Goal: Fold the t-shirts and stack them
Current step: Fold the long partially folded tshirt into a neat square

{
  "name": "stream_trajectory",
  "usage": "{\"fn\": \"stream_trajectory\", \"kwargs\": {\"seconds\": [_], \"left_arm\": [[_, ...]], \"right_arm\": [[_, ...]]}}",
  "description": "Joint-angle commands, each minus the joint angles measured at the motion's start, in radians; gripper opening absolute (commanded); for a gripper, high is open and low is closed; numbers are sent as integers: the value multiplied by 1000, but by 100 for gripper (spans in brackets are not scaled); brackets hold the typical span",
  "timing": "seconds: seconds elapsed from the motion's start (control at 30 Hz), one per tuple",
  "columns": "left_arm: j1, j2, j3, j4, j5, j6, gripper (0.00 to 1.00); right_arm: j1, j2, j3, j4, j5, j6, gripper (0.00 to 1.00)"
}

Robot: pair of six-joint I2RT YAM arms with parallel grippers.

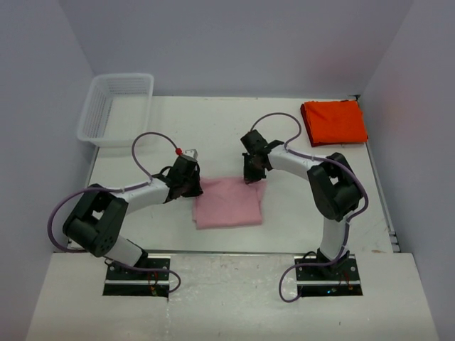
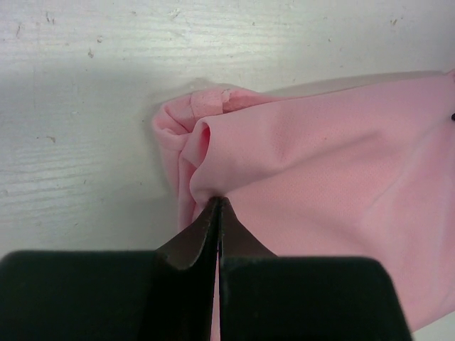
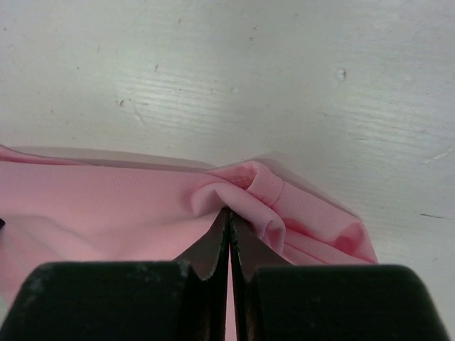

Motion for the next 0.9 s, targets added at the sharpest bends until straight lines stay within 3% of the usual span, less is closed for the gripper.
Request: {"fn": "stream_trajectory", "kwargs": {"seconds": [0.0,0.3,0.7,0.77,0.87], "left_arm": [[10,30,3,0,-31,-8,0],[10,40,11,9,-20,-2,0],[5,-109,82,-34,-12,29,0],[2,-129,100,-49,-5,34,0],[-5,-167,126,-72,1,37,0]], "right_arm": [[-39,6,-13,-51,32,8,0],[-50,9,33,-68,58,-98,0],[-46,-308,60,-68,56,-189,1],[-48,-391,36,-96,53,-183,3],[-48,-501,-41,-111,55,-167,15]]}}
